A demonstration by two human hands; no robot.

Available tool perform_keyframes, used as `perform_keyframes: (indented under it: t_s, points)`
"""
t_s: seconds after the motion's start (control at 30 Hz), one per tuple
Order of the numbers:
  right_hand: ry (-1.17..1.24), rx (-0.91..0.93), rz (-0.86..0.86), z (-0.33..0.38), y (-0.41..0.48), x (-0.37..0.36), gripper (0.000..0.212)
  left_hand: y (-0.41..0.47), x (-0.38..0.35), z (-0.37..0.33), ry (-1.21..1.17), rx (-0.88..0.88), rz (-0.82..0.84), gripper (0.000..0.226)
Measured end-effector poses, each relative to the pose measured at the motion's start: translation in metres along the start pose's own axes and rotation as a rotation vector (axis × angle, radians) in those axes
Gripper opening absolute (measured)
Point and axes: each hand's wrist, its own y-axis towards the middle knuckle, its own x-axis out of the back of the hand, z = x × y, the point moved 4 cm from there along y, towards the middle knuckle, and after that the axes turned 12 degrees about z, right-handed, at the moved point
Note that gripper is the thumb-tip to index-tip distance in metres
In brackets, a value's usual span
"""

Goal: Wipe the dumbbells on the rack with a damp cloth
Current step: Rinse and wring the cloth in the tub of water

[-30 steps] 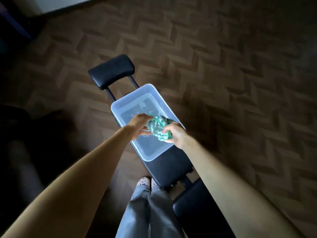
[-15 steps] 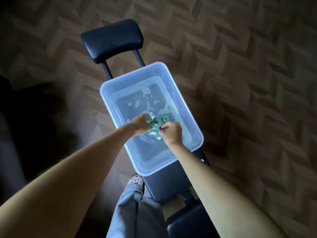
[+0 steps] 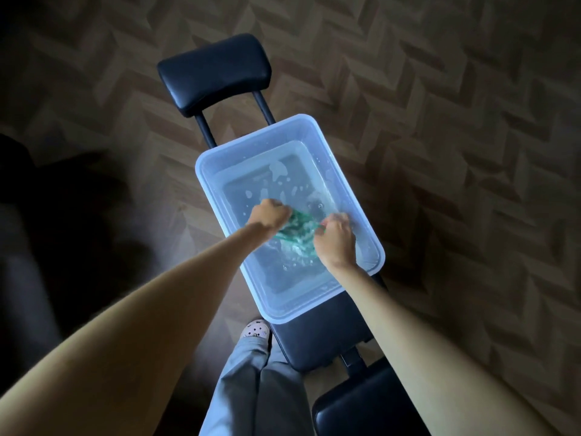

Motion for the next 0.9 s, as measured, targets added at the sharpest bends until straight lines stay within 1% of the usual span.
perform_keyframes:
  t_s: [0.03, 0.07, 0.13, 0.23, 0.27, 0.3, 0.33, 0.4, 0.47, 0.53, 0.57, 0.6, 0.63, 0.7, 0.73, 0.77, 0.83, 0.87, 0.9]
  points:
    - [0.044, 0.022, -0.046, 0.006, -0.007, 0.007, 0.017, -0.005, 0.004, -0.004, -0.042, -0.022, -0.046, 0.027]
    - [0.095, 0.044, -0.096, 0.011, -0.012, 0.014, 0.018, -0.011, 0.007, -0.009, -0.036, -0.050, -0.086, 0.031]
    - [0.182, 0.084, -0.161, 0.019, -0.021, 0.025, 0.016, -0.022, 0.011, -0.017, 0.058, -0.119, -0.152, 0.031]
    - [0.212, 0.081, -0.174, 0.015, -0.017, 0.027, 0.015, -0.025, 0.012, -0.019, 0.391, -0.180, -0.236, 0.019]
    - [0.196, 0.075, -0.172, 0.010, -0.014, 0.025, 0.017, -0.021, 0.010, -0.014, 0.490, -0.179, -0.241, 0.021]
    - [0.169, 0.065, -0.160, 0.004, -0.010, 0.021, 0.020, -0.016, 0.008, -0.007, 0.557, -0.155, -0.223, 0.025]
    - [0.130, 0.055, -0.129, -0.001, -0.006, 0.015, 0.023, -0.011, 0.006, 0.000, 0.573, -0.116, -0.196, 0.029]
    - [0.046, 0.050, -0.013, -0.006, 0.001, 0.002, 0.026, -0.002, 0.001, 0.011, 0.531, -0.038, -0.129, 0.033]
    - [0.030, 0.085, 0.179, -0.005, 0.008, -0.014, 0.025, 0.007, -0.013, 0.016, 0.497, -0.021, -0.021, 0.032]
    - [-0.018, 0.109, 0.416, -0.001, 0.016, -0.030, 0.022, 0.015, -0.026, 0.020, 0.476, -0.010, 0.105, 0.029]
    - [-0.060, 0.097, 0.482, -0.004, 0.019, -0.034, 0.027, 0.017, -0.031, 0.023, 0.478, 0.020, 0.155, 0.029]
    - [-0.093, 0.072, 0.496, -0.008, 0.023, -0.034, 0.032, 0.021, -0.035, 0.028, 0.475, 0.056, 0.196, 0.031]
    - [-0.114, 0.041, 0.472, -0.013, 0.028, -0.031, 0.033, 0.024, -0.036, 0.031, 0.472, 0.100, 0.213, 0.034]
    - [-0.162, 0.003, 0.350, -0.020, 0.035, -0.021, 0.027, 0.029, -0.034, 0.034, 0.470, 0.161, 0.182, 0.034]
    - [-0.176, 0.008, 0.344, -0.019, 0.037, -0.020, 0.022, 0.030, -0.034, 0.034, 0.463, 0.166, 0.166, 0.034]
    - [-0.178, 0.036, 0.386, -0.015, 0.037, -0.021, 0.019, 0.031, -0.033, 0.031, 0.455, 0.149, 0.161, 0.035]
    - [-0.190, 0.080, 0.481, -0.010, 0.035, -0.026, 0.016, 0.031, -0.039, 0.028, 0.425, 0.118, 0.207, 0.039]
    - [-0.183, 0.058, 0.470, -0.012, 0.036, -0.026, 0.015, 0.032, -0.042, 0.029, 0.419, 0.116, 0.248, 0.040]
    - [-0.186, 0.023, 0.420, -0.015, 0.037, -0.024, 0.014, 0.033, -0.043, 0.030, 0.416, 0.131, 0.264, 0.040]
